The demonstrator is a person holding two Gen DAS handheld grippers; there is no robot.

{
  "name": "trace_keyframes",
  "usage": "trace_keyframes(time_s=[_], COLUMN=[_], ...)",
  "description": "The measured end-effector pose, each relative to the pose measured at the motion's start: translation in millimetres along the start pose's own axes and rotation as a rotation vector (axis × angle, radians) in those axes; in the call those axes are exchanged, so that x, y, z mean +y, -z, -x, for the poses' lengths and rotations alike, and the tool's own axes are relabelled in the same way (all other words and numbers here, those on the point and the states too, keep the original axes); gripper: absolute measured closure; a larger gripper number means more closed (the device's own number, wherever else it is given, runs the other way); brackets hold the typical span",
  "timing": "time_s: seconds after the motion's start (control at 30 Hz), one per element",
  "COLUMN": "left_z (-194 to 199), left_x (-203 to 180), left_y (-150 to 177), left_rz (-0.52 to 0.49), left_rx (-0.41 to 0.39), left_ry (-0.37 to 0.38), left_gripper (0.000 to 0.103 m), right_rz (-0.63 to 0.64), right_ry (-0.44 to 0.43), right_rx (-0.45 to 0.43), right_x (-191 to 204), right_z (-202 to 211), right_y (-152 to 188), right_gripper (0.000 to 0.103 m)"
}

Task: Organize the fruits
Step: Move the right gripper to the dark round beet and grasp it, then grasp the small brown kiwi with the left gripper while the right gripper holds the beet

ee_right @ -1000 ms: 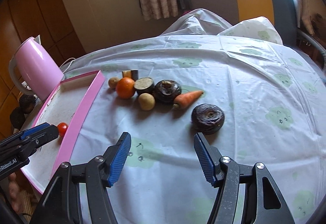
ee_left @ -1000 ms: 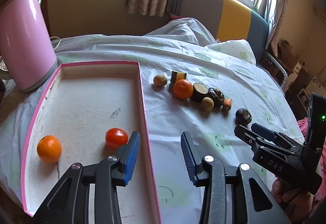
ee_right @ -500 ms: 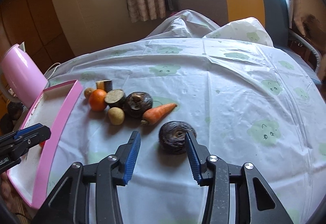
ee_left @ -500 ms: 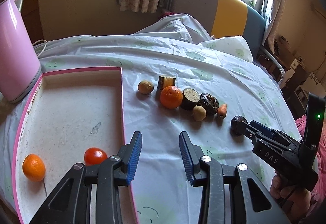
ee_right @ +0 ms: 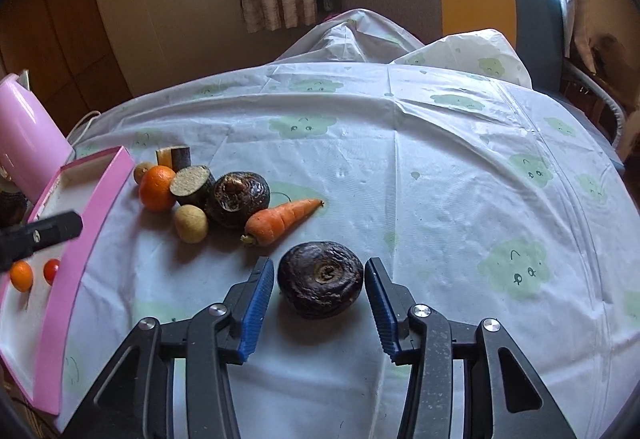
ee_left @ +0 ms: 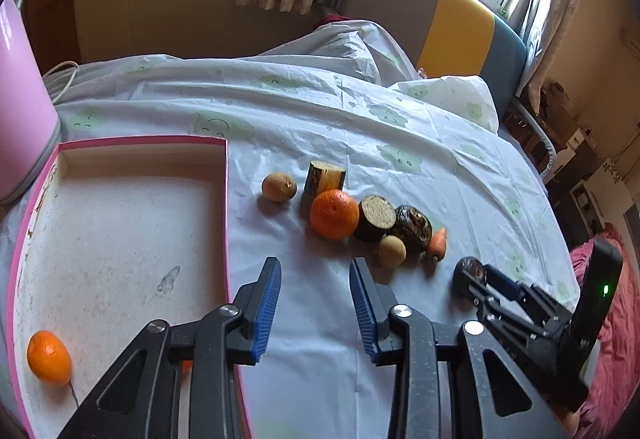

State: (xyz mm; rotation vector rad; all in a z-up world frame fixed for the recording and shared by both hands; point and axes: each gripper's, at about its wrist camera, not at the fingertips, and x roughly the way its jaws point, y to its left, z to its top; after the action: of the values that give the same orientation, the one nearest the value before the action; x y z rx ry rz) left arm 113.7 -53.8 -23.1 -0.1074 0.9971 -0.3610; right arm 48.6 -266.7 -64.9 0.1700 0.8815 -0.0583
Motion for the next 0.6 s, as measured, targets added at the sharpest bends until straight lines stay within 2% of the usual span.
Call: trace_keyframes(time_s=[0.6], left_z=[-53], left_x=[7], left_y=[-46], left_rz=[-0.033], left_rx=[0.039], left_ry=[-0.100], left_gripper=[0.070], right_rz=[0.008], right_ry=[-0.015], right_rx=[-0.011], right_x=[0], right_z=[-4], right_y=[0], right_gripper=[0.056])
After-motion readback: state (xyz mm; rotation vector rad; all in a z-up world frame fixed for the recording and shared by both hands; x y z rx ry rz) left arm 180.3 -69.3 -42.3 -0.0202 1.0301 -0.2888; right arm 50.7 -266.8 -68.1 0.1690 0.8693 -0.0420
